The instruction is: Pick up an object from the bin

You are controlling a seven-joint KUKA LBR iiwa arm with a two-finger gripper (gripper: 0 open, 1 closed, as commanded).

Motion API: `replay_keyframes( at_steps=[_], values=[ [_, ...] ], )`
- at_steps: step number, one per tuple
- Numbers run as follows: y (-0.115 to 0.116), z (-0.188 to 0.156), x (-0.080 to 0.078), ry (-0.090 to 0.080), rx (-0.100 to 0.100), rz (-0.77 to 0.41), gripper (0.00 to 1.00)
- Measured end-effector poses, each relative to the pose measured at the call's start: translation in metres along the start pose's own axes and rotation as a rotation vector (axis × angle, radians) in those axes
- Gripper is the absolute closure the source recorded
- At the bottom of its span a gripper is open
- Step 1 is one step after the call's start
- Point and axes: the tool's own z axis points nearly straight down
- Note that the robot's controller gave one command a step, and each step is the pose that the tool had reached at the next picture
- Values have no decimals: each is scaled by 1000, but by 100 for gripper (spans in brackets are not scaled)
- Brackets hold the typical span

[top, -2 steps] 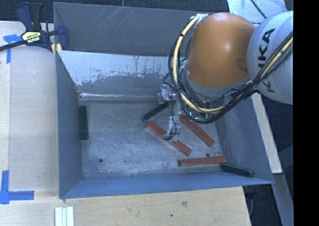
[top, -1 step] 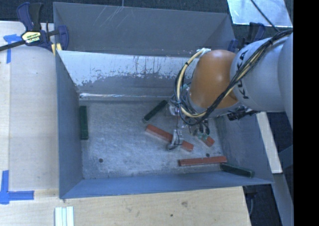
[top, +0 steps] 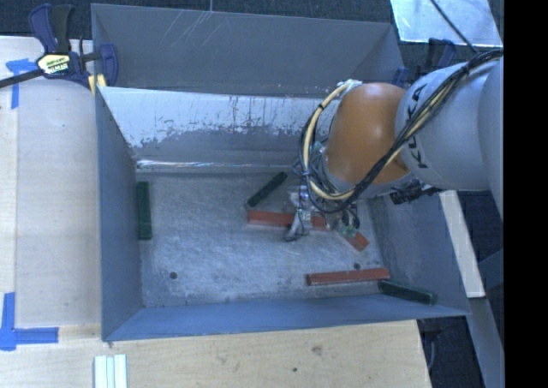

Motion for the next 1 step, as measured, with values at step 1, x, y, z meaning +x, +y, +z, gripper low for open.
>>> replay_keyframes(
  at_steps=[1],
  values=[
    [-15,-111,23,-4,2,-201,100]
  ],
)
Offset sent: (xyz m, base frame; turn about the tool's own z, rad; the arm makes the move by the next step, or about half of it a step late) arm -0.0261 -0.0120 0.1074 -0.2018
